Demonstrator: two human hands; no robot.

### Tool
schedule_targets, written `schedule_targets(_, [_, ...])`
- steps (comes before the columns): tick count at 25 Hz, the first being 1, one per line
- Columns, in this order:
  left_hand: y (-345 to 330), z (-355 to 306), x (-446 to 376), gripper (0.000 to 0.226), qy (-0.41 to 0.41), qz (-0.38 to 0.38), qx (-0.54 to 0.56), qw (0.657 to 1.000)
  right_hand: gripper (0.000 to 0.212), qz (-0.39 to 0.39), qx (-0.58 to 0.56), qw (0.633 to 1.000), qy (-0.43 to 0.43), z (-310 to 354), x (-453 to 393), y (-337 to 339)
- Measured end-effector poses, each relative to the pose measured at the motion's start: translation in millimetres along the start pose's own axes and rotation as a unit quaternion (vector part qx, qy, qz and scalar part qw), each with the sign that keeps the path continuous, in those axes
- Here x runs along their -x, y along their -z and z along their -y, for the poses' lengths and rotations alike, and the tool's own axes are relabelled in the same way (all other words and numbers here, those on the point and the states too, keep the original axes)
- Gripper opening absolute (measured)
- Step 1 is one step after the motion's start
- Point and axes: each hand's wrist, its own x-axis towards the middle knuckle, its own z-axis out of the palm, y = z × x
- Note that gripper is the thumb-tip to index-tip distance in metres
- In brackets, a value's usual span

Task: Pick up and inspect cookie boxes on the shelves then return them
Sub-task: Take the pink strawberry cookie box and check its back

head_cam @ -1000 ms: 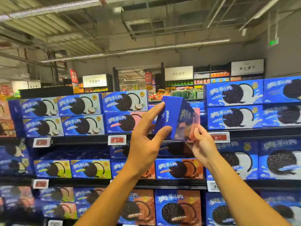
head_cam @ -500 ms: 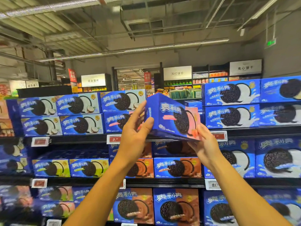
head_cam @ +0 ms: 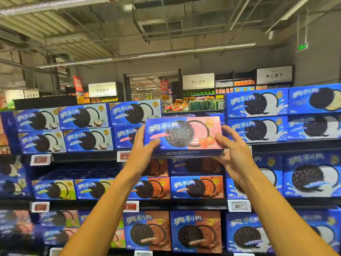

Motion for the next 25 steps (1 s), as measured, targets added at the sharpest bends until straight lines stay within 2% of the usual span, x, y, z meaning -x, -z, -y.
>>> schedule_targets(2, [-17,-3,15,0.067,-0.093,-0.052,-0.182,0.978,0.047,-0.025,0.009,0.999,0.035,-1,8,-16])
schedule_targets(3, [-28,-6,24,0.076,-0.133,-0.03,-0.198,0.971,0.05,-0.031,0.026,0.997,0.062,-2,13,-23])
schedule_targets(4, [-40,-12,32,0.085,-0.138,0.012,-0.176,0.975,0.053,-0.03,0.047,0.994,0.091,-3,17,-30])
schedule_targets(6, [-57,-24,38,0.097,-0.067,0.085,-0.113,0.988,0.06,-0.011,0.076,0.99,0.117,-4,26,-40])
schedule_targets(8, [-63,-28,35,0.093,-0.04,0.099,-0.092,0.99,0.058,0.015,0.071,0.991,0.108,1,32,-44])
schedule_targets(9, [-64,-29,34,0.088,-0.042,0.096,-0.066,0.992,0.05,0.036,0.058,0.993,0.092,5,33,-44])
schedule_targets(11, [-62,-30,31,0.083,-0.035,0.104,0.053,0.993,0.032,0.094,0.028,0.993,0.061,13,34,-46])
schedule_targets(14, [-60,-25,35,0.07,-0.023,0.126,0.229,0.965,0.045,0.142,-0.005,0.989,0.047,17,36,-46])
schedule_targets(17, [-55,-23,33,0.062,0.0,0.085,0.342,0.936,0.049,0.182,0.009,0.981,0.061,18,41,-50])
schedule_targets(22, [-50,-11,30,0.057,0.023,0.038,0.493,0.869,0.034,0.15,0.039,0.984,0.089,15,34,-41])
schedule_targets(25, [-43,0,27,0.05,0.023,0.026,0.552,0.833,0.035,0.094,0.185,0.969,0.134,9,28,-27])
